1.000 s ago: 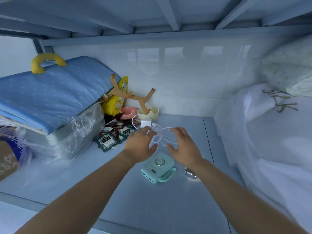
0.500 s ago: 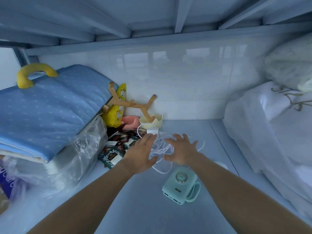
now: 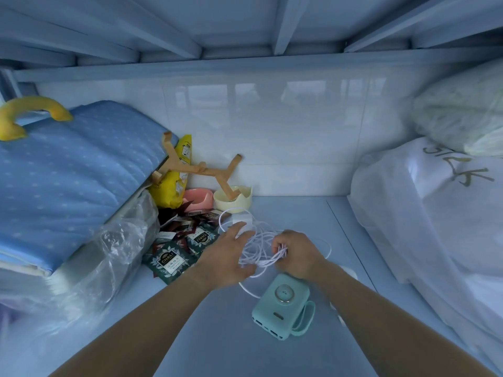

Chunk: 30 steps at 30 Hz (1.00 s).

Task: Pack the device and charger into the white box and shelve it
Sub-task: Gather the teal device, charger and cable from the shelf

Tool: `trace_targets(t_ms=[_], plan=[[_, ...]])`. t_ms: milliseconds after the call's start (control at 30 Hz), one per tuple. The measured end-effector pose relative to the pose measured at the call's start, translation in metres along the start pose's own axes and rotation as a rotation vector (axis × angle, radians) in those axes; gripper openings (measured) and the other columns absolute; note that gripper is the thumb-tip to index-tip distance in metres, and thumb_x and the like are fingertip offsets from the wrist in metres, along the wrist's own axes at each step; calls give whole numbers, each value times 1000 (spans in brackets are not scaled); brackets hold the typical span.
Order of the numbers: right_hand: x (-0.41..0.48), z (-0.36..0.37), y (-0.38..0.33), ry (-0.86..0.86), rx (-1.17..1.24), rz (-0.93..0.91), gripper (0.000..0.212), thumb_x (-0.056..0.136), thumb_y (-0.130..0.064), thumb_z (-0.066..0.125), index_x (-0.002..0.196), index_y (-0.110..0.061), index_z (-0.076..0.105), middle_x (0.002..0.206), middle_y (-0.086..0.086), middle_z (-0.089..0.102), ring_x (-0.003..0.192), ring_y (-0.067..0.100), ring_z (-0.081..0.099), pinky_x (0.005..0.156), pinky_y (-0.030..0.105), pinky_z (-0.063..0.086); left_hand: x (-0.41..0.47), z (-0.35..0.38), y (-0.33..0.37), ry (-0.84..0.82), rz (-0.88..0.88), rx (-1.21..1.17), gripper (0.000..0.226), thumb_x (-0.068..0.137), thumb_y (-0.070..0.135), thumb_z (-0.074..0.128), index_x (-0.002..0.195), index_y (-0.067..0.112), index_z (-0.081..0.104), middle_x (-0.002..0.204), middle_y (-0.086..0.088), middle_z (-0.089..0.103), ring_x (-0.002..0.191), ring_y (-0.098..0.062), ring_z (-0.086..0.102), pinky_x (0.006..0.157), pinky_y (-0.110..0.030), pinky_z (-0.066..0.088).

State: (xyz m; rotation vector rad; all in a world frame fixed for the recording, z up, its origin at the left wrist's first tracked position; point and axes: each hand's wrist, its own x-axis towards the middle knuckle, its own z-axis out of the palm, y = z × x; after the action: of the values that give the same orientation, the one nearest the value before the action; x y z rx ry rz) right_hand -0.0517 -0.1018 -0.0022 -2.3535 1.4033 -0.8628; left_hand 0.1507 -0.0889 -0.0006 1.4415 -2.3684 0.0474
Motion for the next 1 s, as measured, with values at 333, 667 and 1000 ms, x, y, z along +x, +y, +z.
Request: trace_targets(t_ms=[333, 667, 1000], plan=[[-33, -31, 14, 43, 118, -153, 30, 71, -9, 73, 100, -14, 68, 100, 3, 69, 95, 11, 61, 88, 18, 44, 19, 18, 40, -132, -20, 0, 28, 81, 36, 61, 106, 24, 65, 120, -8, 52, 104, -26, 57, 82, -29, 43], [-76, -45, 26, 28, 36, -80, 72, 79, -28, 67, 139, -38, 28, 144, -13, 34, 131, 4, 31, 104, 13, 25, 16, 3, 59, 37, -125, 2, 15, 88, 16, 48, 97, 17, 60, 107, -11, 50, 88, -33, 59, 65, -37, 47], [-110, -54, 37, -16, -48, 15, 68, 82, -38, 63, 140, -19, 31, 151, -4, 24, 137, 10, 24, 109, 25, 22, -30, -15, 103, 19, -172, 19, 20, 87, 14, 46, 97, 21, 62, 118, -5, 47, 92, -30, 58, 62, -35, 46]])
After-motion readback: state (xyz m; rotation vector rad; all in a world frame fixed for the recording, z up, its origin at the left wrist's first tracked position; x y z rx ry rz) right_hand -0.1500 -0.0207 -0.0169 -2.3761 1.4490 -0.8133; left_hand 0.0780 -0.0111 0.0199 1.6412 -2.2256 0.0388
